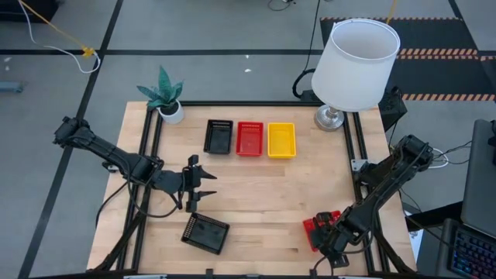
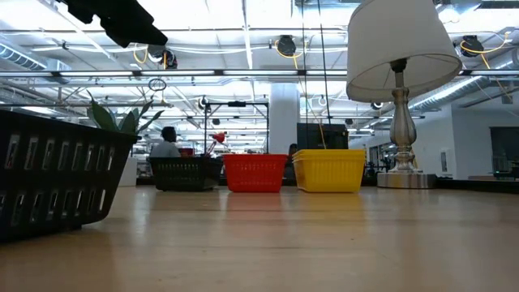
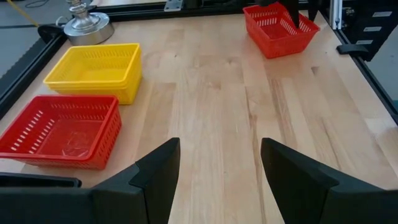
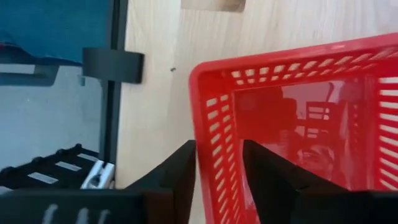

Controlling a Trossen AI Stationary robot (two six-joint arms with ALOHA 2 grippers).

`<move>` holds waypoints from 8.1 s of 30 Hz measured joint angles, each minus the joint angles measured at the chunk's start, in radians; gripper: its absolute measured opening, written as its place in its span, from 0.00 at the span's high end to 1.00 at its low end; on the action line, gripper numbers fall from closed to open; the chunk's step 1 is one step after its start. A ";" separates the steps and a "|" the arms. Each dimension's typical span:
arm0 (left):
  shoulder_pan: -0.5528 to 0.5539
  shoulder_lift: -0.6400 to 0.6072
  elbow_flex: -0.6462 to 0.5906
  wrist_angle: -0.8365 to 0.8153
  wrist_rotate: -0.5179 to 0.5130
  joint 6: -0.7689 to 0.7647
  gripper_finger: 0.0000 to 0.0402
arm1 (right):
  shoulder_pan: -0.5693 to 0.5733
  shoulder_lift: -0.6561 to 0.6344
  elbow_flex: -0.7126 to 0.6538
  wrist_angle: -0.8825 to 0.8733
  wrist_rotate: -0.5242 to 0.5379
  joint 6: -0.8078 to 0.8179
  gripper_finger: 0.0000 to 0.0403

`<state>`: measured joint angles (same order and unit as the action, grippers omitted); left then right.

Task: Stack baskets by color
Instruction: Stack the bottom red bin on the stacked red bins

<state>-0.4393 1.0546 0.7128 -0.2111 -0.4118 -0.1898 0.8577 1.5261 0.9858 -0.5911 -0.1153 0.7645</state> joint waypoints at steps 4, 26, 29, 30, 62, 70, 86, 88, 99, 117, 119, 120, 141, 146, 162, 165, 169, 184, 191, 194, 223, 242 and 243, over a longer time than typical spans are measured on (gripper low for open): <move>0.000 0.000 0.000 0.000 -0.001 0.000 0.43 | 0.000 0.000 -0.040 0.054 -0.017 -0.020 0.79; 0.000 0.015 0.001 0.128 -0.005 0.070 0.43 | -0.032 0.000 0.129 -0.107 0.184 -0.359 0.99; 0.000 0.047 0.001 0.164 -0.006 0.110 0.43 | -0.043 0.000 0.136 -0.116 0.195 -0.400 0.99; 0.000 0.061 0.001 0.183 -0.006 0.125 0.43 | -0.048 0.000 0.136 -0.118 0.195 -0.415 0.99; -0.001 0.349 0.472 -0.010 0.110 0.468 0.35 | -0.500 -0.183 0.184 -0.046 0.324 -1.681 0.99; 0.027 0.407 0.471 -0.034 0.151 0.478 0.21 | -0.551 -0.168 0.139 0.031 0.258 -1.734 0.99; 0.114 0.487 0.471 0.031 0.220 0.545 0.43 | -0.611 -0.168 0.073 0.148 0.162 -1.743 0.99; 0.123 0.512 0.471 0.051 0.221 0.549 0.46 | -0.615 -0.168 0.065 0.176 0.162 -1.738 0.99; 0.185 0.560 0.471 0.048 0.222 0.554 0.64 | -0.615 -0.168 0.063 0.175 0.162 -1.737 0.99; 0.213 0.632 0.471 0.010 0.255 0.607 0.71 | -0.615 -0.167 0.062 0.205 0.162 -1.712 0.99; 0.214 0.632 0.471 0.016 0.255 0.615 0.71 | -0.615 -0.167 0.062 0.207 0.163 -1.712 0.99; 0.214 0.632 0.471 0.019 0.256 0.616 0.71 | -0.615 -0.167 0.062 0.208 0.164 -1.713 0.99; 0.257 0.633 0.469 0.026 0.083 0.570 0.98 | -0.614 -0.169 0.064 0.405 0.285 -1.109 0.65; 0.308 0.633 0.469 0.010 0.059 0.451 0.99 | -0.615 -0.169 0.067 0.435 0.480 -0.998 0.60; 0.321 0.632 0.512 -0.044 0.043 0.341 0.99 | -0.668 -0.102 0.104 0.399 0.536 -1.015 0.60; 0.310 0.631 0.521 -0.055 0.036 0.345 0.99 | -0.687 -0.069 0.104 0.399 0.535 -1.039 0.60; 0.298 0.631 0.521 -0.067 0.028 0.368 0.98 | -0.708 -0.056 0.104 0.404 0.535 -1.052 0.61; 0.294 0.632 0.521 -0.050 -0.016 0.400 0.93 | -0.711 -0.055 0.104 0.381 0.530 -1.091 0.97; 0.272 0.632 0.521 -0.010 -0.038 0.399 0.76 | -0.712 -0.056 0.103 0.366 0.532 -1.106 0.98; 0.255 0.632 0.521 -0.005 -0.074 0.390 0.61 | -0.713 -0.056 0.103 0.368 0.535 -1.115 0.99; 0.045 0.266 0.446 -0.496 -0.194 -0.131 0.64 | -0.714 -0.056 0.366 0.174 0.534 -1.150 0.99; -0.198 0.267 0.000 0.049 -0.342 -0.210 0.66 | -0.825 -0.056 0.259 0.406 0.423 -1.196 0.99; -0.196 0.267 0.000 0.051 -0.342 -0.211 0.66 | -0.827 -0.056 0.236 0.435 0.422 -1.197 0.99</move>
<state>-0.6349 1.3216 0.7124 -0.1605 -0.7542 -0.4004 0.0306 1.4704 1.2213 -0.1557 0.3066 -0.4327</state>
